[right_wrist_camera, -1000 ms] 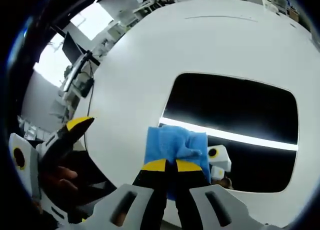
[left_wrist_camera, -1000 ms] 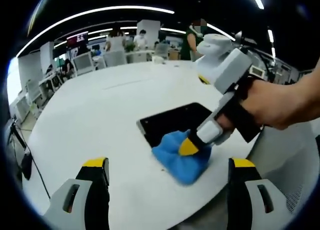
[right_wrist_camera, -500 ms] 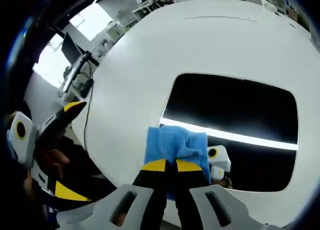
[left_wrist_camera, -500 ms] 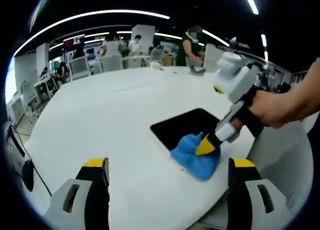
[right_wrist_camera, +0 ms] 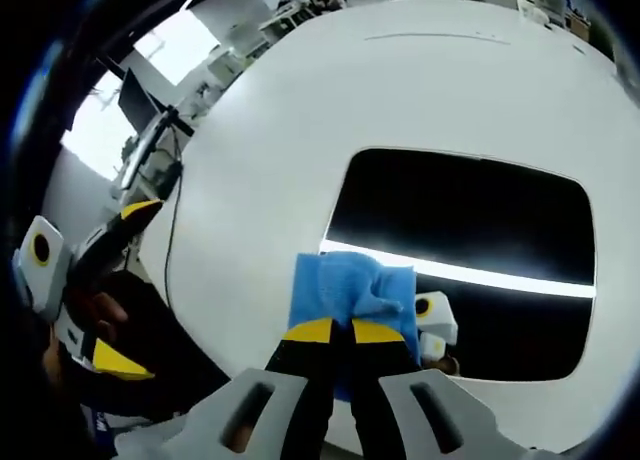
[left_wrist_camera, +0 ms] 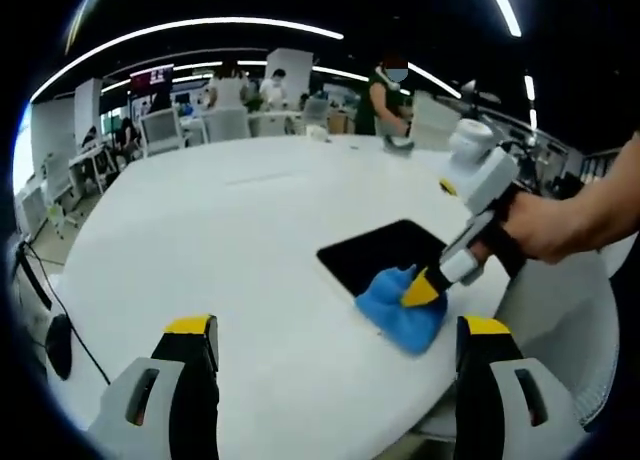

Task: Wipe the mirror surface with the cleaning cloth until all visible marks leave the cleaned area.

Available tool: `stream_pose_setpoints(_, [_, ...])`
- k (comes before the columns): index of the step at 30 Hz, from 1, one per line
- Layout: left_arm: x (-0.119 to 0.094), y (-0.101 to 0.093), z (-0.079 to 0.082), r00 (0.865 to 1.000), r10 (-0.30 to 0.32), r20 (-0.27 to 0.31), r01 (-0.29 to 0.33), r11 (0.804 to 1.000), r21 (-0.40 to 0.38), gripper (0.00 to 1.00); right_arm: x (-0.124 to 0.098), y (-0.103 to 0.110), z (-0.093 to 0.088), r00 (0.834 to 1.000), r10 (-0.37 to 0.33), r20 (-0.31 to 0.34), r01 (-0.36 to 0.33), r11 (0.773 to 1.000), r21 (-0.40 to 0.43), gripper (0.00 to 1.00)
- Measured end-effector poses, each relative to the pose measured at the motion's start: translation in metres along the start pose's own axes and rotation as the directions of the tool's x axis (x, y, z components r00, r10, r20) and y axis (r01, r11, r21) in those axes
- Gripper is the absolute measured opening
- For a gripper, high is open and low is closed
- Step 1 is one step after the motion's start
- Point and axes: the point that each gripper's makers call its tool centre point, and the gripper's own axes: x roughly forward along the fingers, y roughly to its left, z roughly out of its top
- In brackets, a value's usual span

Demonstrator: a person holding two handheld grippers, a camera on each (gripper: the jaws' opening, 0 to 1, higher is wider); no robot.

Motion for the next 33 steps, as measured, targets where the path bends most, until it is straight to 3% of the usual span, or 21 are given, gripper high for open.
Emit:
stream_pose_setpoints(10, [0.003, 0.007, 0.008, 1.0, 0.016, 0.011, -0.017, 0.999, 0.047, 0.99, 0.002, 0.002, 0.002, 1.0, 0.02, -0.01, -0.02, 1.0, 0.007, 0.0])
stream_pose_setpoints(16, [0.006, 0.003, 0.003, 1.0, -0.001, -0.015, 0.002, 0.998, 0.068, 0.99, 0.003, 0.002, 0.003, 1.0, 0.028, -0.013, -0.028, 0.999, 0.027, 0.0])
stream_pose_setpoints(33, [0.0, 0.002, 0.009, 0.999, -0.008, 0.035, 0.007, 1.0, 0.026, 0.99, 0.008, -0.001, 0.015, 0.999, 0.027, -0.02, -0.026, 0.999, 0.026, 0.0])
